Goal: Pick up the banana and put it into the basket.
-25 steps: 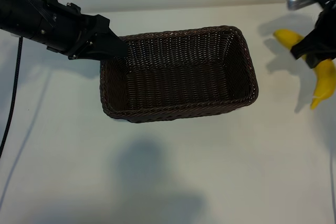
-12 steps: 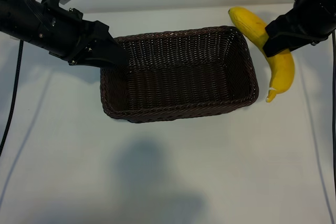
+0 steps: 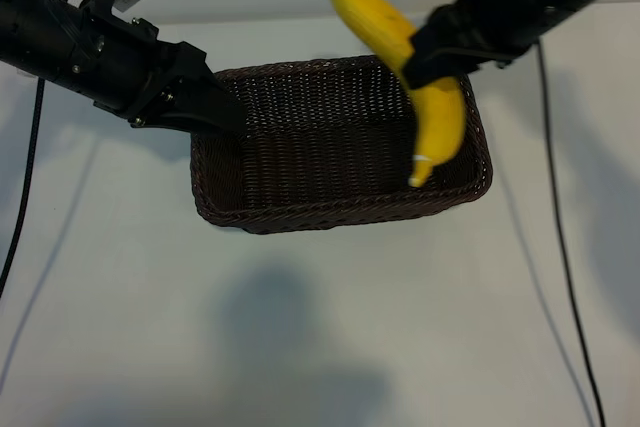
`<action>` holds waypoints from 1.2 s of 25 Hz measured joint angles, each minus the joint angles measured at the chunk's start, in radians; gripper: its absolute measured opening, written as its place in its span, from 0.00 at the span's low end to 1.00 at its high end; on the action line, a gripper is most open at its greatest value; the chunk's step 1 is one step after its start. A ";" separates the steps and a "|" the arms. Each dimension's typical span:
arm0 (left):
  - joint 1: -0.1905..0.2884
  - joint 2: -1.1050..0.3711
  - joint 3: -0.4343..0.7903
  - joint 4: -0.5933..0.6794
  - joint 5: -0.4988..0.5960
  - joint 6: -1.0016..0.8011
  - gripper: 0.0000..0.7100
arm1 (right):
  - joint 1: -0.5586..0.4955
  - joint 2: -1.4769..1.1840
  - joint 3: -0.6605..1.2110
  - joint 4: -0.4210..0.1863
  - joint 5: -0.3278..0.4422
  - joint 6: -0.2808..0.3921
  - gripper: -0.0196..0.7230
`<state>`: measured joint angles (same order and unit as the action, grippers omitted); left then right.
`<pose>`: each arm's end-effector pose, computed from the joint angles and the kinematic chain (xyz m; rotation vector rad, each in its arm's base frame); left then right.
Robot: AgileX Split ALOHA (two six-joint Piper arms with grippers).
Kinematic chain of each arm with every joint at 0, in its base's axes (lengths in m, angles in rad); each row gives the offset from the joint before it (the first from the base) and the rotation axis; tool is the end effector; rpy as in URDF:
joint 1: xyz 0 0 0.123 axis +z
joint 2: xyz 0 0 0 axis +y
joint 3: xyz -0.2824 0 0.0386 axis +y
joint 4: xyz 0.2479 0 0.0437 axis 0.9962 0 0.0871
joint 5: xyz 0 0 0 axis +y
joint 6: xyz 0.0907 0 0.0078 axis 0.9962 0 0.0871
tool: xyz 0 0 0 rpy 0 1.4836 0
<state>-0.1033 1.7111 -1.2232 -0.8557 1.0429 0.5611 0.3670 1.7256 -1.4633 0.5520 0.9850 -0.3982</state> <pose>0.3312 -0.0941 0.2543 0.3480 2.6543 -1.0057 0.3317 0.1702 0.3016 -0.7206 2.5481 0.6986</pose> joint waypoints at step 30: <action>0.000 0.000 0.000 0.000 0.031 0.008 0.67 | 0.050 0.175 -0.199 -0.096 0.126 0.062 0.75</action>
<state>-0.1033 1.7111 -1.2232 -0.8557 1.0740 0.5690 0.4169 1.9003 -1.6618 0.4562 1.1107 -0.3362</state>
